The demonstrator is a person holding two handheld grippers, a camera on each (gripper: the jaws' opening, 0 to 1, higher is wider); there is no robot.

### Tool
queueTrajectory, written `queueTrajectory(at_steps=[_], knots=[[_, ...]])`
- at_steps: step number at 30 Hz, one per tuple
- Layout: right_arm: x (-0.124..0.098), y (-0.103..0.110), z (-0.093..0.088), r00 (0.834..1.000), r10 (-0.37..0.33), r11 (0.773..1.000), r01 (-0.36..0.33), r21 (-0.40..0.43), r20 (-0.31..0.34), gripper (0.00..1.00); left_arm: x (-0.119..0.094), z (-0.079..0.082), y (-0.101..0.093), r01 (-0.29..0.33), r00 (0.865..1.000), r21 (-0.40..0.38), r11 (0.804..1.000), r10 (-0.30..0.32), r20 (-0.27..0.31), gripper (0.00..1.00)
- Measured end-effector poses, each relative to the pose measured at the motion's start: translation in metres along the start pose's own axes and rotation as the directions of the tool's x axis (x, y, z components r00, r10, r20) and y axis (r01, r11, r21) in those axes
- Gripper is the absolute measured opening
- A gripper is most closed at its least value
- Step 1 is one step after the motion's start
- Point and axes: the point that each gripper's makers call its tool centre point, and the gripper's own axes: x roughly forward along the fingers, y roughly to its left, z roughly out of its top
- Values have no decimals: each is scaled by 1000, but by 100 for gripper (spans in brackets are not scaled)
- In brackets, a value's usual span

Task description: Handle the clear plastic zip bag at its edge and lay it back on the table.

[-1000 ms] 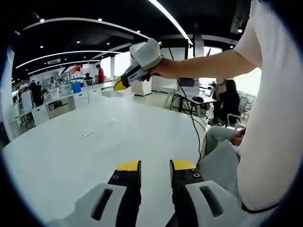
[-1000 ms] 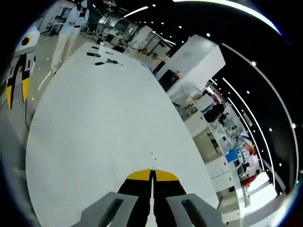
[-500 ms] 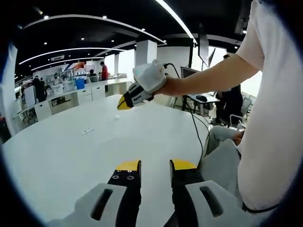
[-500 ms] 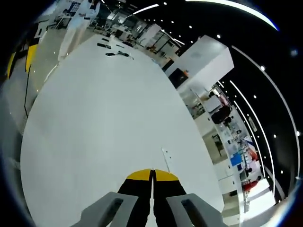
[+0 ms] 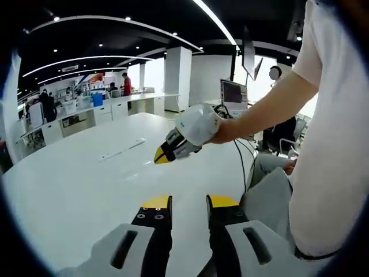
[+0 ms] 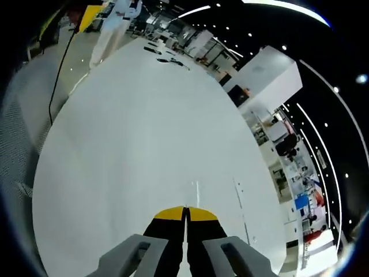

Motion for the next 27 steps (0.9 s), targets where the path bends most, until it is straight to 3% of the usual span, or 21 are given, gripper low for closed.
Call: queueTrajectory(at_steps=[15,27], knots=[[17,43,-20,996,90,993,-90,-78,-9,0,4,-3,-3,11,1000,-1,1000,-11,-15,21],[22,64,-32,989,142,989,-143,-25,-28,0,7,-6,-4,22,999,-3,1000,-22,-31,20]])
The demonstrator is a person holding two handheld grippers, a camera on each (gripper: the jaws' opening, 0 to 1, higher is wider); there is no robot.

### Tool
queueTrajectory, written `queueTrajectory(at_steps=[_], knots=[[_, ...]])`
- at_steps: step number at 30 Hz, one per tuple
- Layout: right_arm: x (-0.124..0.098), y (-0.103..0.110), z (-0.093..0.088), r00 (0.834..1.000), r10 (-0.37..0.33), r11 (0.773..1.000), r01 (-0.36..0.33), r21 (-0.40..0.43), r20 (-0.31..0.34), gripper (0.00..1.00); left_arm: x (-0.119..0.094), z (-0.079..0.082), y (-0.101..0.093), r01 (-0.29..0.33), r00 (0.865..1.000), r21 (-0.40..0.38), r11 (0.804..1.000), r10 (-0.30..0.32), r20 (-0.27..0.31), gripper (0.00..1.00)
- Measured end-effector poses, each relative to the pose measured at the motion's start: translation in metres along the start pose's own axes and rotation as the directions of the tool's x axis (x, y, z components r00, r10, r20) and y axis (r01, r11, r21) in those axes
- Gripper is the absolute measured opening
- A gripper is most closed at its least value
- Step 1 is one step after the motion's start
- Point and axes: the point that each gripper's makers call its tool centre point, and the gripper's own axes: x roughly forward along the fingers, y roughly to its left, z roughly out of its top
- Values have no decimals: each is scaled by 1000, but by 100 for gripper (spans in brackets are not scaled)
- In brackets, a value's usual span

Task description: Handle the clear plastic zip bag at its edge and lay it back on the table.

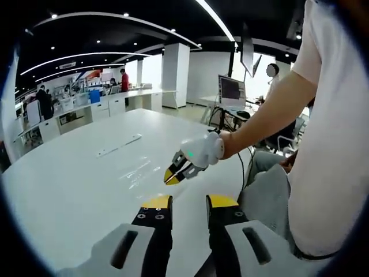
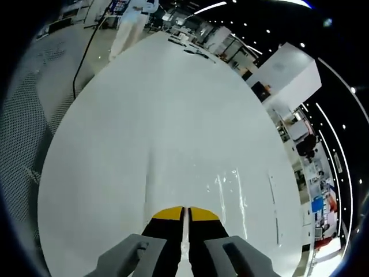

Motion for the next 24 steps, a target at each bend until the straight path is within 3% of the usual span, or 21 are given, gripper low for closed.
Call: queueTrajectory(at_steps=[24], knots=[[-6,14,-6,999,28,988,-31,153,22,13,4,-13,-2,13,1000,-12,1000,-13,-26,21]])
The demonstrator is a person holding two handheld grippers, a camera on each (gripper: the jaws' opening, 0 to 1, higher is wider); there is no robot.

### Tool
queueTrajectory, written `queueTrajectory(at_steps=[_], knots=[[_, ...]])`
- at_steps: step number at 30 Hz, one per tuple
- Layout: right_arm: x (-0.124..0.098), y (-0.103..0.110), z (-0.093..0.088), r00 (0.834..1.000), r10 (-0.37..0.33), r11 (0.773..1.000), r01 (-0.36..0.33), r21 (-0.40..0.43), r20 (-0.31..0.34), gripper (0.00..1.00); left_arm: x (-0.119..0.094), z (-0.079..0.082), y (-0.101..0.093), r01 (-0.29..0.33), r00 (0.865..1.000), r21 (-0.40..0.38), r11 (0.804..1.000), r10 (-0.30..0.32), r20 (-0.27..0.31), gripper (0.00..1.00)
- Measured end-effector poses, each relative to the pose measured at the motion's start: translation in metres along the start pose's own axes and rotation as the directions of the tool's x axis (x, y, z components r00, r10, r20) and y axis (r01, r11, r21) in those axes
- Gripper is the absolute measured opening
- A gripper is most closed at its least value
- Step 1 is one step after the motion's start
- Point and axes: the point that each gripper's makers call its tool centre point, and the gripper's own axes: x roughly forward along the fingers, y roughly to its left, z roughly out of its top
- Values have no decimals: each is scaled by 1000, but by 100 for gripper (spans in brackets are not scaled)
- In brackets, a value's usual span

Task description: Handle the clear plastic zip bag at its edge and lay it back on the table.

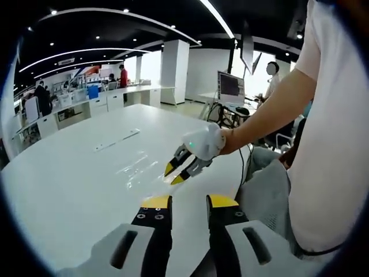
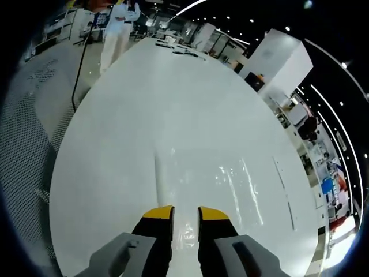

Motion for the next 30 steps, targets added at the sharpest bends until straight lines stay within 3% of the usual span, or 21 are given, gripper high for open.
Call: queueTrajectory(at_steps=[4,15,19,25,28,30], knots=[[-4,0,-2,1000,-8,1000,8,13,-1,14,0,-4,0,-1,1000,-3,1000,1,0,21],[-34,12,-2,997,-37,980,22,198,75,23,0,-30,4,-27,1000,-23,999,27,2,29],[-49,15,-4,992,-67,954,31,299,111,28,-1,-41,5,-45,999,-37,998,45,1,31],[-66,22,-5,986,-100,926,42,374,137,33,-2,-56,10,-69,998,-45,997,69,0,35],[-77,25,-3,977,-132,882,38,469,169,38,-1,-61,11,-88,996,-55,995,88,4,38],[-83,30,-4,975,-141,870,39,492,173,41,-1,-68,13,-104,995,-58,993,104,0,39]])
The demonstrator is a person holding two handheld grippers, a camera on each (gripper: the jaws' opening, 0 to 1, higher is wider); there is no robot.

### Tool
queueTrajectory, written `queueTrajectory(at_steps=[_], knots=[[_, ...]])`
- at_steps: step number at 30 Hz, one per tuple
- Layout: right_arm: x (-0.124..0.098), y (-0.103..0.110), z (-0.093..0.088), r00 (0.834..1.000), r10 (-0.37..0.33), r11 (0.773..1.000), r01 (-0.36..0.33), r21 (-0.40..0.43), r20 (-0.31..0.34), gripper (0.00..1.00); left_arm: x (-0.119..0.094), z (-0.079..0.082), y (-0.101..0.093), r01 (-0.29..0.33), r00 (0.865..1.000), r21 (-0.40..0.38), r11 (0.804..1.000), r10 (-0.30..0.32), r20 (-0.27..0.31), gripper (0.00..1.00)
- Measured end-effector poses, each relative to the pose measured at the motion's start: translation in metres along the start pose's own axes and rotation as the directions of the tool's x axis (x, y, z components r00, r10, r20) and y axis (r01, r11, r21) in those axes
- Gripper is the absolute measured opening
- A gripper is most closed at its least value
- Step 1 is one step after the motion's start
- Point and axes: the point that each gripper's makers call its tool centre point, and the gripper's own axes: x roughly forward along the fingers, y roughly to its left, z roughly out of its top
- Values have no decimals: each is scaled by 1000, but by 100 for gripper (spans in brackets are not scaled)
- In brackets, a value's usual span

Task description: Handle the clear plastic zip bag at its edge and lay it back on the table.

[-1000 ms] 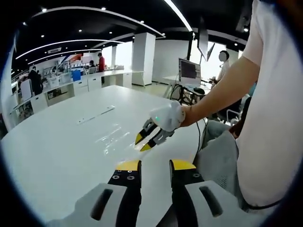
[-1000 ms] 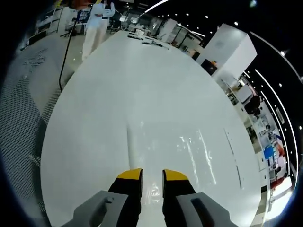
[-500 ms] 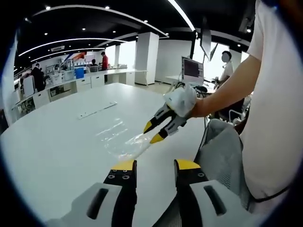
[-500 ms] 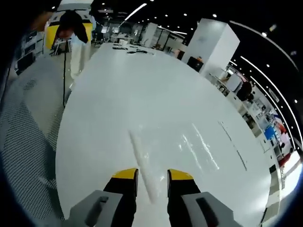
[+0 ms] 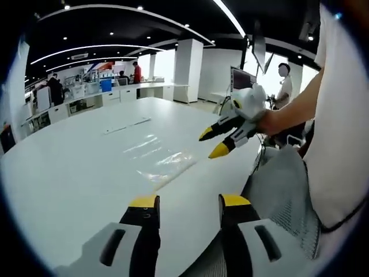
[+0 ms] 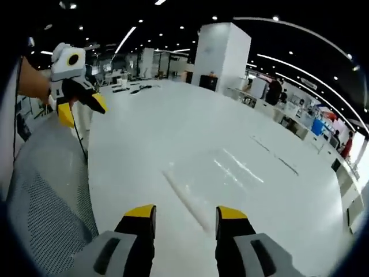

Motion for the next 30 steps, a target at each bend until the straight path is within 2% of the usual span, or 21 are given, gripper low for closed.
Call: queueTrajectory(at_steps=[4,6,8,9,11,13,17,19,30], knots=[[-11,5,-7,1000,-15,997,14,74,23,44,0,-11,1,-17,1000,-14,1000,17,-17,41],[-14,7,-12,1000,-21,998,20,67,20,46,0,-14,1,-22,1000,-15,1000,22,-22,41],[-19,10,-15,999,-26,995,23,102,27,47,-1,-17,3,-28,999,-20,999,27,-23,42],[-21,13,-14,999,-28,990,22,140,42,48,-1,-19,4,-32,999,-25,999,31,-23,42],[-25,14,-16,998,-37,989,30,144,42,52,-2,-20,4,-41,999,-32,999,40,-17,44],[-28,18,-14,996,-43,980,28,199,72,56,-3,-21,3,-48,999,-37,998,48,-15,45],[-35,25,-14,994,-62,970,38,241,93,63,-3,-28,2,-56,998,-30,998,55,-24,47],[-38,28,-12,991,-64,963,31,267,114,66,-4,-26,4,-59,998,-27,998,59,-14,47],[-50,50,-22,991,-78,947,41,319,106,70,-8,-32,6,-85,996,-38,996,85,-16,47]])
